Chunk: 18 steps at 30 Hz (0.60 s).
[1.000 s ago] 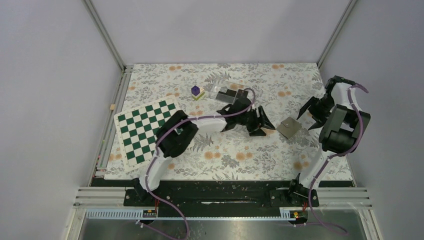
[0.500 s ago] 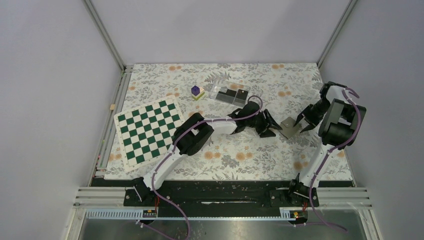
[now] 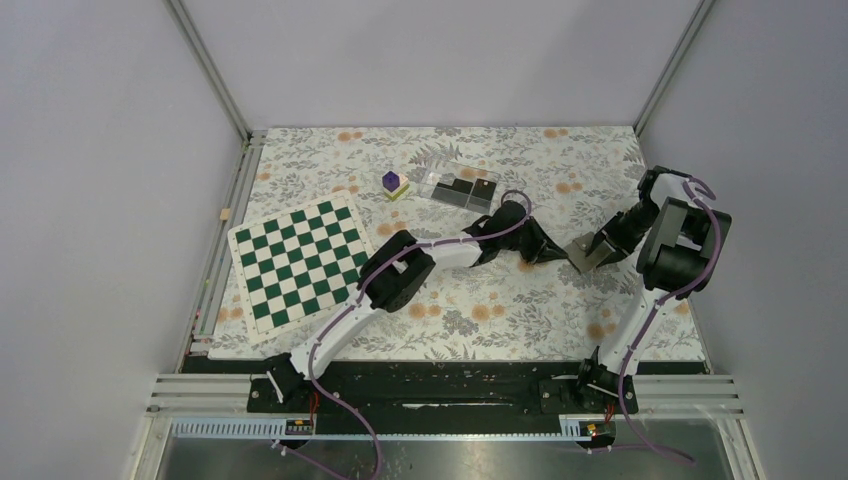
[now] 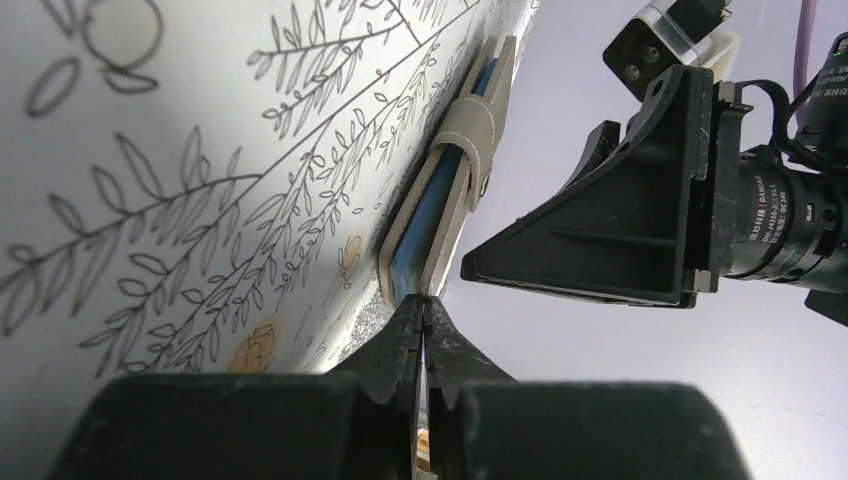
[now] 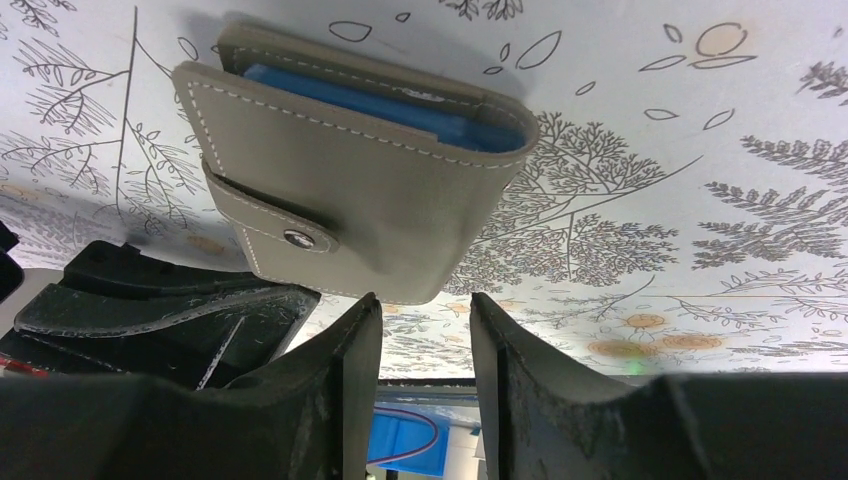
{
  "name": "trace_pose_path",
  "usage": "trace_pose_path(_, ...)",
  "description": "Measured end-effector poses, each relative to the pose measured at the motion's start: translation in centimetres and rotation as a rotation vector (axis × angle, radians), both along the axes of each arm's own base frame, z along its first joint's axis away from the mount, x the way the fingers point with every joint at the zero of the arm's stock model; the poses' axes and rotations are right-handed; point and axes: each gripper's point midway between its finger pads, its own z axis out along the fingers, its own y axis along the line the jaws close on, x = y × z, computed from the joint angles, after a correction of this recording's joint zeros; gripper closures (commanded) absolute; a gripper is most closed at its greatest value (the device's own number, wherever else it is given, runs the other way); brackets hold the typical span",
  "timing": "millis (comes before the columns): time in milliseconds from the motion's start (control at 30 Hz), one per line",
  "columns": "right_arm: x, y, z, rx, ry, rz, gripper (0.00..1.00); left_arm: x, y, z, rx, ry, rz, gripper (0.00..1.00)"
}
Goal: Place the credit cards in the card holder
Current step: Move the card holder to the center of the board.
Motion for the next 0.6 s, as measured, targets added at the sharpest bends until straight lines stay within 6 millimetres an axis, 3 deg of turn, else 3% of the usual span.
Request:
trace_pose_path(267,0.3,1.0,0.2,0.031,-0.011,0.014,0.54,-0.4,0.7,-0.3,0.004,-0.032,-0.006,1.00)
trace_pose_path(600,-0.8,3.8,-0.4,0.081,0.021,0.077,0.52,-4.0,5.6,-1.7,0.126,-0.020,-0.004,1.00)
